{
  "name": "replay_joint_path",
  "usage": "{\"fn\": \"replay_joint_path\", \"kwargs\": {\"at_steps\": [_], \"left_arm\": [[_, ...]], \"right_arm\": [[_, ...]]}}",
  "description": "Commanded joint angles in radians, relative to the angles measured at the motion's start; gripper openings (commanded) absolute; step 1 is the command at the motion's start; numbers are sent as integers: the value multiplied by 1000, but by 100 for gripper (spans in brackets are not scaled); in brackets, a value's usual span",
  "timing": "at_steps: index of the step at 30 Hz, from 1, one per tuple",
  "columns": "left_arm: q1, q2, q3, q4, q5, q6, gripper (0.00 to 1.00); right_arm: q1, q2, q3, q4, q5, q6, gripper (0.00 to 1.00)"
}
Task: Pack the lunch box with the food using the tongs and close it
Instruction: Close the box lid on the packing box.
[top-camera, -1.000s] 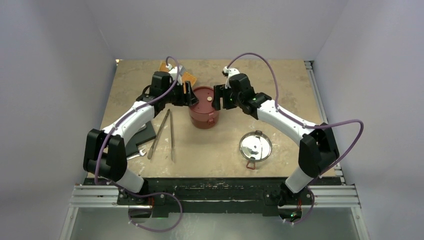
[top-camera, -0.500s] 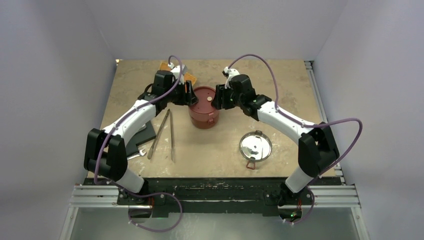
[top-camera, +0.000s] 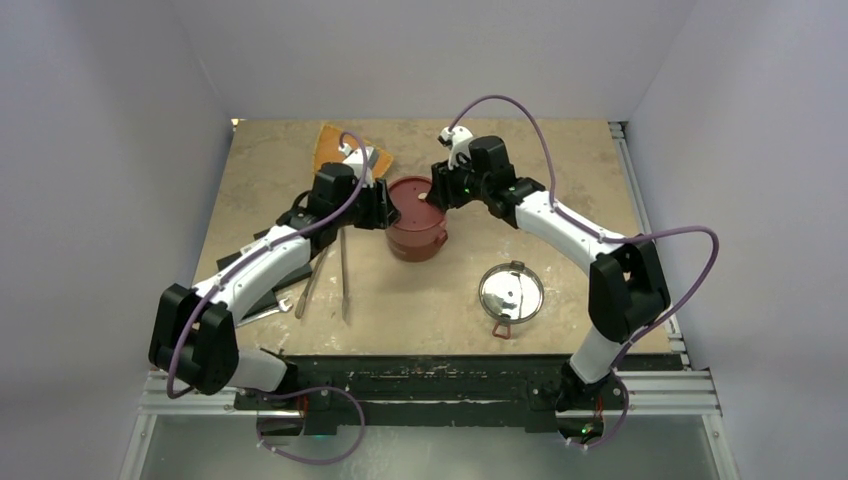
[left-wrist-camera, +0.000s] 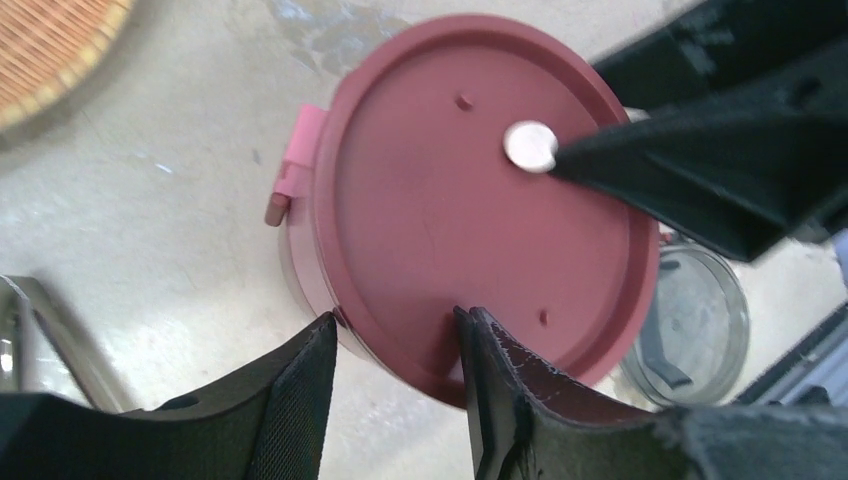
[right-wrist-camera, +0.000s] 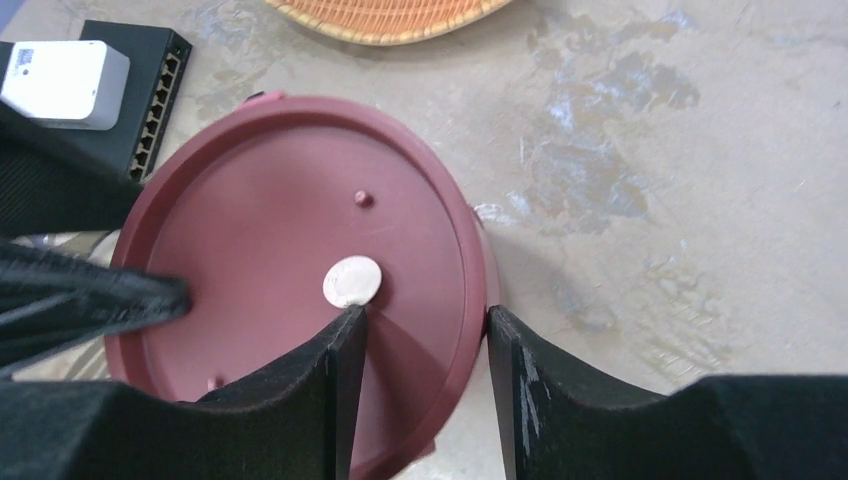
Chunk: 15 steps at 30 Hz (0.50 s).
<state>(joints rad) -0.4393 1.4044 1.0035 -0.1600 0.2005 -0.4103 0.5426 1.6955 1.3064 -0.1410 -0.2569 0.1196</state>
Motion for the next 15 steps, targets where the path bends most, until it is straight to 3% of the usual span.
{"fn": "replay_joint_path", "kwargs": {"at_steps": [1,8,15], "left_arm": [[-123,-22,-29,-4,208,-95,45],[-162,-92,-53,-53,177,-117,47],[-161,-213,-60,-205,26,-118,60]], "right_arm": [[42,53,23,31,-148,-109,50],[41,75,50,31,-232,-207,53],[41,61,54,39,-268,-241,56]]}}
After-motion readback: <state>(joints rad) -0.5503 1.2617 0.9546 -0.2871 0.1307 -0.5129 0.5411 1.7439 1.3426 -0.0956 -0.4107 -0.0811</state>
